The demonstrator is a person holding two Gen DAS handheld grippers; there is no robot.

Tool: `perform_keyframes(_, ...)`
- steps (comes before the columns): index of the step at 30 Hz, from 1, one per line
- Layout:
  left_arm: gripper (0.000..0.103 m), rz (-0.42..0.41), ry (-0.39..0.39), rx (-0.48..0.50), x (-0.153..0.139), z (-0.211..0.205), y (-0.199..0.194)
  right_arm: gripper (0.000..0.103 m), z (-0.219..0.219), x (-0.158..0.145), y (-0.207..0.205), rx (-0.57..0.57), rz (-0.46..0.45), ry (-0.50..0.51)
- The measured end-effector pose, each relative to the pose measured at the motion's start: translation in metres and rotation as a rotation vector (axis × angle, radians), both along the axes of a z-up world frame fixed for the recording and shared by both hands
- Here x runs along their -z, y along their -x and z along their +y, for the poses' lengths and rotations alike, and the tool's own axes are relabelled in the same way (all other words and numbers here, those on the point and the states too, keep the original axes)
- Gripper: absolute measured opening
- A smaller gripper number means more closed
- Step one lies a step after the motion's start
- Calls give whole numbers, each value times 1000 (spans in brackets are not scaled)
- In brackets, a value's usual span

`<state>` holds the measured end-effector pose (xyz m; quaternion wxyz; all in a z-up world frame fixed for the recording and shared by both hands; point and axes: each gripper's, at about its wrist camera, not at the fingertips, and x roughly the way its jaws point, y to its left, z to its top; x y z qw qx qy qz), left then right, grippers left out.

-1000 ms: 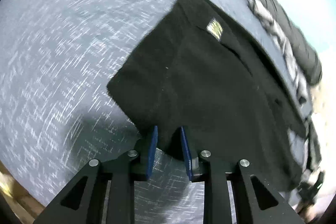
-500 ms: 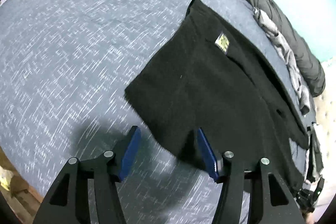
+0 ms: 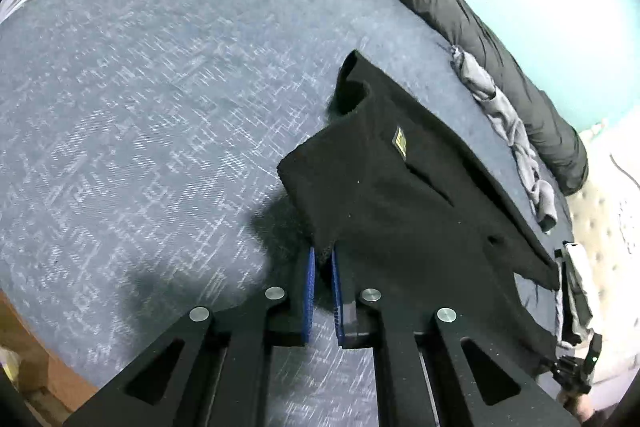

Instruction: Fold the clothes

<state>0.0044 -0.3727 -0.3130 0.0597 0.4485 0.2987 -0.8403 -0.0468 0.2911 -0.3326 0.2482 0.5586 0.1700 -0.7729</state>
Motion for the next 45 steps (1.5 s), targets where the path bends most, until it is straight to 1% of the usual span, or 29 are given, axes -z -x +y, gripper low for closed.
perform_keyframes(2,8,4,-7,-3,1,-4,-5,2,2,2,-1,11,-3,8)
perform_keyframes(6,8,-46,-28,-19,26,-3,-9,3,5,26,3,68,-52,7)
perform_keyframes(7,8,-56,-31,-23,32,-2,-10,7,7,31,5,91,-60,5)
perform_keyframes(8,8,-62,-34,-27,35,-2,-13,9,14,28,7,117,-49,16)
perform_keyframes(9,8,-70,-33,-28,39,-1,-12,11,24,21,10,145,-31,31)
perform_keyframes(11,8,-75,-29,-24,39,0,-16,23,44,9,14,201,5,61)
perform_keyframes(12,8,-75,-25,-22,39,1,-17,25,54,2,17,228,23,76)
perform_keyframes(14,8,-75,-15,-12,39,2,-16,35,91,-15,21,317,90,83)
perform_keyframes(16,9,-81,-11,-8,37,4,-17,38,130,-23,25,417,123,70)
perform_keyframes(18,9,-86,-13,-12,38,5,-18,40,164,-23,29,507,124,59)
perform_keyframes(21,9,-93,-13,-17,41,6,-19,42,205,-17,32,614,119,65)
perform_keyframes(24,9,-107,3,-14,41,8,-16,44,228,-8,35,690,104,106)
perform_keyframes(26,9,-115,12,-12,42,9,-15,44,236,-2,38,718,102,121)
perform_keyframes(32,10,-139,32,-8,44,12,-11,44,245,17,54,757,68,153)
perform_keyframes(36,10,-152,39,-8,47,12,-10,44,239,27,65,721,51,142)
perform_keyframes(37,10,-154,41,-9,47,12,-9,42,236,31,68,710,45,136)
perform_keyframes(39,10,-161,46,-8,48,13,-8,32,233,38,73,695,32,119)
perform_keyframes(40,10,-164,49,-9,49,13,-6,25,232,40,74,689,30,113)
perform_keyframes(41,10,-166,53,-8,50,13,-4,16,231,41,73,683,40,108)
perform_keyframes(42,10,-169,57,-7,51,14,-3,11,230,40,72,678,54,106)
perform_keyframes(43,10,-170,59,-7,51,14,-3,6,228,39,70,673,67,104)
perform_keyframes(45,10,-172,62,-7,51,14,-2,5,227,35,67,669,102,97)
